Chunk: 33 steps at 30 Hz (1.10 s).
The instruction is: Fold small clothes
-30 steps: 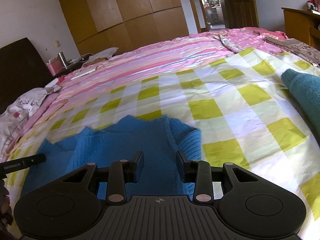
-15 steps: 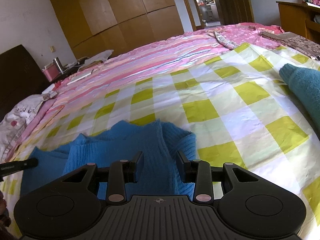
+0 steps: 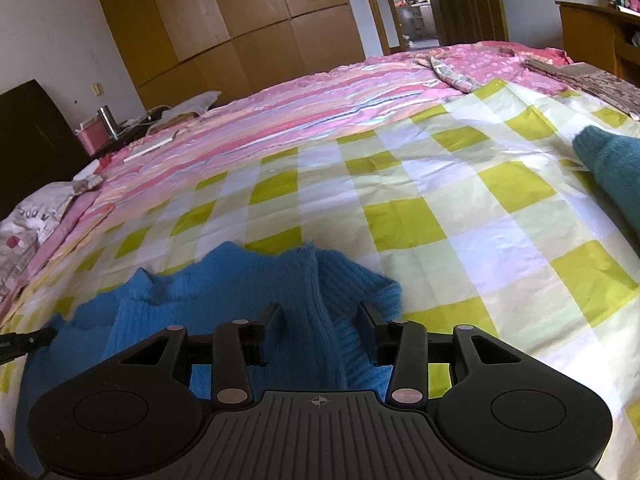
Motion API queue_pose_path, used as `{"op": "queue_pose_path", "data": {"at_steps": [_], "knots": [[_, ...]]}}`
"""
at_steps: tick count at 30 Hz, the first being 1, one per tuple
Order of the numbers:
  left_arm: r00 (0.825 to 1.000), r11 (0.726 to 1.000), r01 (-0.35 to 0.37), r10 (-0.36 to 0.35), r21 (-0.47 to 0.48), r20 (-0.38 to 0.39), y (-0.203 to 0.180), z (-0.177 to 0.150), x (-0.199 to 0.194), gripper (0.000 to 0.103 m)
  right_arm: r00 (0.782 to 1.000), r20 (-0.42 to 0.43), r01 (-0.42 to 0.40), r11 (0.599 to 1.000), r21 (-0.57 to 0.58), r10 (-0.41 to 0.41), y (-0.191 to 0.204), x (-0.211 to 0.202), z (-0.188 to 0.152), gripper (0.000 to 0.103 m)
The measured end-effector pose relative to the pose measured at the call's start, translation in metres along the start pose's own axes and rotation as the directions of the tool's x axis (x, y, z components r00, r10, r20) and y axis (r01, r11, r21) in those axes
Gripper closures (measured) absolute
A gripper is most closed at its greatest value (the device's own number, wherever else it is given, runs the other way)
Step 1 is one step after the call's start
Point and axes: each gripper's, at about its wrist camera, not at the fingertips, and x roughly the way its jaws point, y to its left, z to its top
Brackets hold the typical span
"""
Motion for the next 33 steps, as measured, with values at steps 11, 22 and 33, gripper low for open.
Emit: {"op": "queue_pose_path", "data": {"at_steps": [11, 22, 33], "knots": [[0.999, 0.997, -0.002, -0.002, 0.078, 0.053, -0.014, 0.003, -0.014, 0.091, 1.0, -0.021, -0.013, 0.991, -0.132, 0.011, 0.016, 0.006, 0.007, 0.093], [0.995, 0.996, -0.073, 0.069, 0.047, 0.067, 0.0, -0.005, -0.001, 0.091, 0.993, 0.104, 0.054, 0.998, 0.035, -0.057, -0.015, -0.013, 0.001, 0.096], [0.996, 0.998, -0.07, 0.069, 0.006, 0.058, 0.005, -0.004, -0.008, 0.085, 0.994, 0.046, 0.095, 0.995, -0.011, -0.095, -0.012, -0.002, -0.004, 0.088]]}}
